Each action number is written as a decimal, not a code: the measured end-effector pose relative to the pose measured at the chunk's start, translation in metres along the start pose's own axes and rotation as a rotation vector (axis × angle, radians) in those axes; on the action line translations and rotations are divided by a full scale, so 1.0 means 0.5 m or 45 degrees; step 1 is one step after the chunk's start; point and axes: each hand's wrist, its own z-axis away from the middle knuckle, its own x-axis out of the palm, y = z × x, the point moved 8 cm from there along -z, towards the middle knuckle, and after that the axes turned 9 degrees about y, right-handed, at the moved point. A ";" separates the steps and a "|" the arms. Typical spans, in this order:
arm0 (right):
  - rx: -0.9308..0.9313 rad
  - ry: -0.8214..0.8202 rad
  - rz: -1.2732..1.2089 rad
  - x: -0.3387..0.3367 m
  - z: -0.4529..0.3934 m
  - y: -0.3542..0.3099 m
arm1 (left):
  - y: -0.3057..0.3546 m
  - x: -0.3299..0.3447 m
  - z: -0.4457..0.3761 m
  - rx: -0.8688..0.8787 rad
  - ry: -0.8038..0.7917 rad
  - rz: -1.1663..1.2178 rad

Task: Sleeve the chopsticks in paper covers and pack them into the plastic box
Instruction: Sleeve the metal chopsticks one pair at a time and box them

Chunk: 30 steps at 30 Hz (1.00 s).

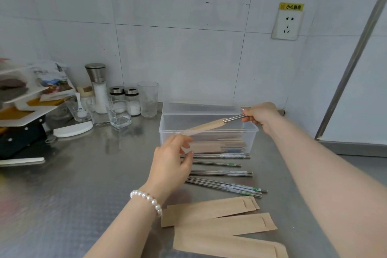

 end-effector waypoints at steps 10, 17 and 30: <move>-0.213 0.230 0.728 0.046 0.005 0.000 | -0.004 0.010 0.001 -0.002 -0.049 -0.019; -0.416 0.206 1.135 0.046 0.033 -0.044 | -0.001 0.018 0.004 0.004 -0.120 -0.064; -0.683 0.310 0.310 -0.102 0.145 -0.043 | 0.035 0.083 0.051 0.092 -0.623 -0.059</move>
